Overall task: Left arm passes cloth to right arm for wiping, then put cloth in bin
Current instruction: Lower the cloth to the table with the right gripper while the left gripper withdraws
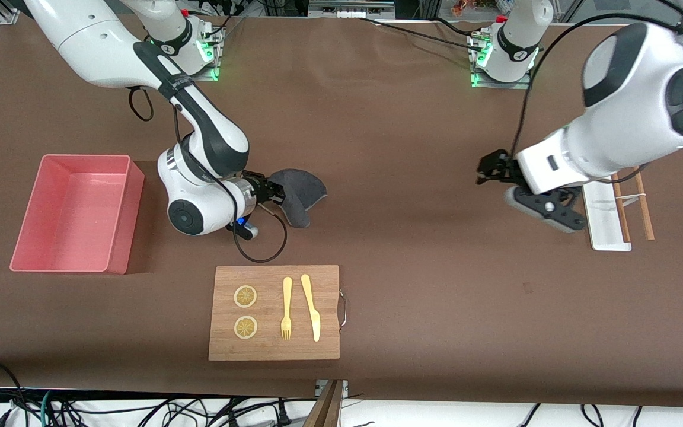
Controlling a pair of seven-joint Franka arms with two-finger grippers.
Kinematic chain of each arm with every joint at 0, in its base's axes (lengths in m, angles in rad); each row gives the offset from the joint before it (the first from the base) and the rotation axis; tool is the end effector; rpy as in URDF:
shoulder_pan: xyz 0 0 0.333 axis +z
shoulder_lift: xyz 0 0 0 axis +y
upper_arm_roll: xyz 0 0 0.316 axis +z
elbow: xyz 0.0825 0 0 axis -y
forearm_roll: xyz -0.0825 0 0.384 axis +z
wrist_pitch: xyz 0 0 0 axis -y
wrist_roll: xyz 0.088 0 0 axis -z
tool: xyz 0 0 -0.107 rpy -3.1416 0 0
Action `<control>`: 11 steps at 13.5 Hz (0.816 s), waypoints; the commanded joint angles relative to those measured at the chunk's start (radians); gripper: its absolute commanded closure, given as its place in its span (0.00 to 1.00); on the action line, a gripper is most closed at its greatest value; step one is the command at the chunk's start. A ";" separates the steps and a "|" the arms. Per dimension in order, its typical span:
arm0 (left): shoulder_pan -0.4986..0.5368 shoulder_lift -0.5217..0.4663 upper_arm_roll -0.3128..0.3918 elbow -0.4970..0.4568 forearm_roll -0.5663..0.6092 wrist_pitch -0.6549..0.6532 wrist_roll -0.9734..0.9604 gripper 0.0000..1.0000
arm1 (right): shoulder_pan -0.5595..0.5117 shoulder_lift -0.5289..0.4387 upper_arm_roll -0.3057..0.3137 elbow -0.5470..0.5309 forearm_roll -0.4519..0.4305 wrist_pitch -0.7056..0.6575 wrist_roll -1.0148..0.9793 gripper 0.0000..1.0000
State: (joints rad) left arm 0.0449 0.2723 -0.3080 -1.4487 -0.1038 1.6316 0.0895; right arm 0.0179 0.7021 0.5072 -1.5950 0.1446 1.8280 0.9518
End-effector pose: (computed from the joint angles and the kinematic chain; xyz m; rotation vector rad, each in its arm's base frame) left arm 0.6137 -0.1522 0.5333 2.9191 -0.4932 -0.1371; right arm 0.5744 0.3017 0.2438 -2.8189 0.7685 0.9046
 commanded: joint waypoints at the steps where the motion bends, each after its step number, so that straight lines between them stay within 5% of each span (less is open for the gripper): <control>1: 0.075 -0.071 -0.008 -0.033 0.103 -0.108 0.009 0.00 | -0.012 -0.007 -0.033 -0.008 -0.092 -0.059 -0.076 1.00; 3: 0.076 -0.120 0.027 -0.047 0.168 -0.154 0.015 0.00 | -0.015 -0.016 -0.091 -0.002 -0.112 -0.078 -0.155 1.00; 5: -0.047 -0.136 0.262 -0.047 0.156 -0.139 0.001 0.00 | -0.016 -0.029 -0.150 0.001 -0.157 -0.096 -0.244 1.00; 6: -0.071 -0.139 0.323 -0.056 0.156 -0.103 0.001 0.00 | -0.016 -0.032 -0.171 0.004 -0.195 -0.116 -0.284 1.00; 9: -0.076 -0.279 0.328 -0.301 0.154 0.090 -0.007 0.00 | -0.026 -0.053 -0.251 0.012 -0.235 -0.144 -0.434 1.00; 11: -0.073 -0.289 0.320 -0.326 0.154 0.094 -0.022 0.00 | -0.027 -0.064 -0.324 0.017 -0.235 -0.144 -0.569 1.00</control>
State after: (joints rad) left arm -0.0114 0.0688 0.0105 -1.6711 0.0388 1.6906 0.0885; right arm -0.0092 0.6639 0.2329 -1.5792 -0.0785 1.7058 0.4913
